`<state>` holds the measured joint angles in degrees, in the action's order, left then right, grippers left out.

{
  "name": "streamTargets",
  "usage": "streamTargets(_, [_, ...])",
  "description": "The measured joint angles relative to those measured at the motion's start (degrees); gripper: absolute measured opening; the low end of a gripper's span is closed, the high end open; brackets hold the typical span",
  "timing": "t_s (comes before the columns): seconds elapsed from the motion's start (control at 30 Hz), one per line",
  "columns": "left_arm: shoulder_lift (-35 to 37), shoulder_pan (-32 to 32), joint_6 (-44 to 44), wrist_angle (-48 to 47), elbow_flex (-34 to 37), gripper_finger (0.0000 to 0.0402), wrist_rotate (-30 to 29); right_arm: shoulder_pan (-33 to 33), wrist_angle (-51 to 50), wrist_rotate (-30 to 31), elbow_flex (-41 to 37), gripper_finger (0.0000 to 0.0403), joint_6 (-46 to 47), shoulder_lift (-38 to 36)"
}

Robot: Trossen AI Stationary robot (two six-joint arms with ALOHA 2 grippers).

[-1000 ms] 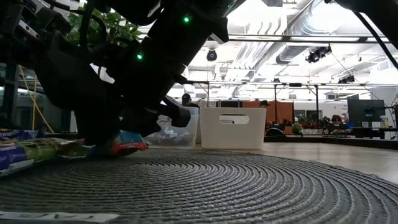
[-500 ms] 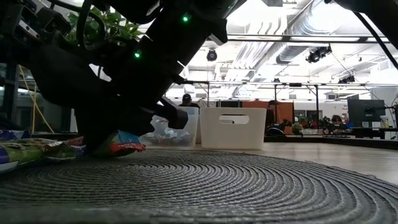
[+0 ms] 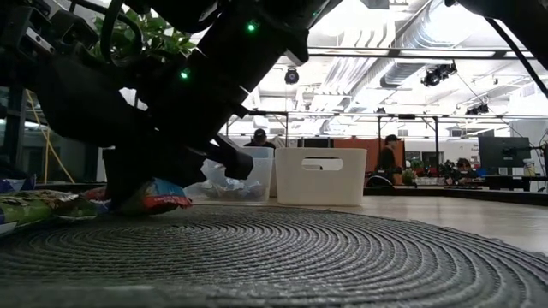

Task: Pick and place Granola Bars by type
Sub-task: Put the red granola bar into the gray bin

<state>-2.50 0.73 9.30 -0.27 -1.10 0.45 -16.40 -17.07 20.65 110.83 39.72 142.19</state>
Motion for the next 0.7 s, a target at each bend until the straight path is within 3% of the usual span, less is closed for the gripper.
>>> streamTargets(0.37, [0.01, -0.01, 0.01, 0.0, 0.02, 0.0, 0.0, 0.0, 2.13, 0.34, -0.02, 0.0062, -1.22, -1.25])
streamTargets(0.7, [0.01, -0.01, 0.01, 0.0, 0.01, 0.0, 0.0, 0.0, 1.92, 8.06, 0.0, 0.0062, -7.26, -7.67])
